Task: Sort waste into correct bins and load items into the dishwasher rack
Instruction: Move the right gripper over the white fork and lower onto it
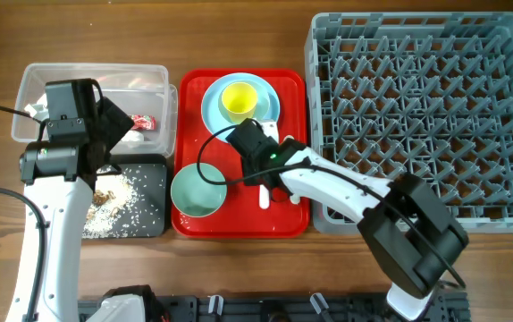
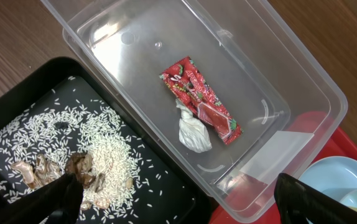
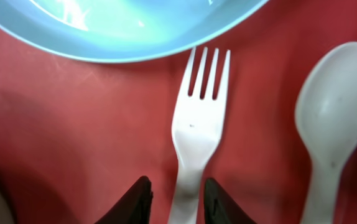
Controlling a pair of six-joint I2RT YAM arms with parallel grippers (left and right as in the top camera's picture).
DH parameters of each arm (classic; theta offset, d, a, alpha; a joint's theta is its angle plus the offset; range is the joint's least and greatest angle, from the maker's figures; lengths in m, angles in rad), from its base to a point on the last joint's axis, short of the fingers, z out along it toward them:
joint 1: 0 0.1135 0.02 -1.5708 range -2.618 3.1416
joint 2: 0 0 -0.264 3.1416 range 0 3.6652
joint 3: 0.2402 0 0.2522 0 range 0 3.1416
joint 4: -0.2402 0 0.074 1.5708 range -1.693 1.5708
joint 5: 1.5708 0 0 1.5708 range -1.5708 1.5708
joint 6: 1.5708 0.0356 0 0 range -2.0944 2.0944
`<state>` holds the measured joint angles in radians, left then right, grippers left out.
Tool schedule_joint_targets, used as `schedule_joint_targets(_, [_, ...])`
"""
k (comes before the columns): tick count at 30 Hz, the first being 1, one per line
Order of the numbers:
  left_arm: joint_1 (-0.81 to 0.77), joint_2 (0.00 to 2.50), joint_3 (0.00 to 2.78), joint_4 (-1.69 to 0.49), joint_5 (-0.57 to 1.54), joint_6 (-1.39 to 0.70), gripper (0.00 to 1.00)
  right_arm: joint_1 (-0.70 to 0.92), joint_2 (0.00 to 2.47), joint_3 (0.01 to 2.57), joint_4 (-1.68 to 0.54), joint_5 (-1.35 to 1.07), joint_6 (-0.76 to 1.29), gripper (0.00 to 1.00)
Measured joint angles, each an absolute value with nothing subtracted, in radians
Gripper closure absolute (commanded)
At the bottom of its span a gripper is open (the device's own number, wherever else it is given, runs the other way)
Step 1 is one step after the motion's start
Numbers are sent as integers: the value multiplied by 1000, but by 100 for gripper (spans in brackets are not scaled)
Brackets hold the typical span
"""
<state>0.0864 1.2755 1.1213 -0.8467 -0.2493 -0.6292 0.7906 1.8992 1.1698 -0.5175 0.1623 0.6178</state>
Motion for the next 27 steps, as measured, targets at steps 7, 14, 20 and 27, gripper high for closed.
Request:
schedule_joint_targets(7, [86, 1275, 1121, -847, -249, -629, 0, 791, 1917, 1170, -509, 167, 634, 69])
schedule_joint_targets(14, [86, 1275, 1121, -847, -249, -629, 0, 791, 1917, 1170, -492, 177, 648, 76])
schedule_joint_targets(20, [86, 1275, 1121, -847, -249, -629, 0, 791, 1917, 1170, -492, 181, 670, 78])
schedule_joint_targets(27, [86, 1275, 1121, -847, -249, -629, 0, 791, 1917, 1170, -492, 181, 696, 85])
